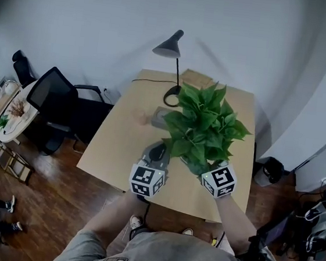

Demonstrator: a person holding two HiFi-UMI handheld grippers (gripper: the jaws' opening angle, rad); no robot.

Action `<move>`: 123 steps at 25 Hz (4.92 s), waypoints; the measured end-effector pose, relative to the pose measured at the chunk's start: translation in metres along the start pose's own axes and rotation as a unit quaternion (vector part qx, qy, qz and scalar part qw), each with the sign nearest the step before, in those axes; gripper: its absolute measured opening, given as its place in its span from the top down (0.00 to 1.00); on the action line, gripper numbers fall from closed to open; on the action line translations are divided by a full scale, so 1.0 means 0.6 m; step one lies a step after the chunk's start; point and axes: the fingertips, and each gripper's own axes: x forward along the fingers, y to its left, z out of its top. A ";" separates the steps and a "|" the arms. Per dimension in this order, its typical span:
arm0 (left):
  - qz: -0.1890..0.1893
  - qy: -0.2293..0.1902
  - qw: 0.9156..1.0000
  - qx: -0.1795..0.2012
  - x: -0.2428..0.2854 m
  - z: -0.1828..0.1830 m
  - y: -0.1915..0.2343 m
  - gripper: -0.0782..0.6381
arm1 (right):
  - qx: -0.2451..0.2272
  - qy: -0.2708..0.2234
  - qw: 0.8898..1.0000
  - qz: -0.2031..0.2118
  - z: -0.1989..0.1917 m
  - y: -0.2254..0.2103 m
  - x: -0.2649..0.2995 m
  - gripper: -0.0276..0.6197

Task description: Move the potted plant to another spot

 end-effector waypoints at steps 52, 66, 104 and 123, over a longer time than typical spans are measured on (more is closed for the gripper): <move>-0.076 0.160 0.981 -0.072 -0.137 -0.242 0.325 0.90 | 0.090 0.122 0.988 -0.001 -0.232 0.309 0.300 0.14; -0.077 0.227 0.963 -0.122 -0.143 -0.374 0.330 0.90 | 0.112 0.156 0.981 -0.002 -0.355 0.343 0.295 0.13; -0.094 0.272 0.953 -0.098 -0.212 -0.421 0.315 0.90 | 0.097 0.218 0.971 -0.033 -0.433 0.342 0.190 0.12; -0.050 0.174 0.978 -0.105 -0.364 -0.305 0.238 0.90 | 0.103 0.156 0.982 -0.021 -0.242 0.414 0.086 0.26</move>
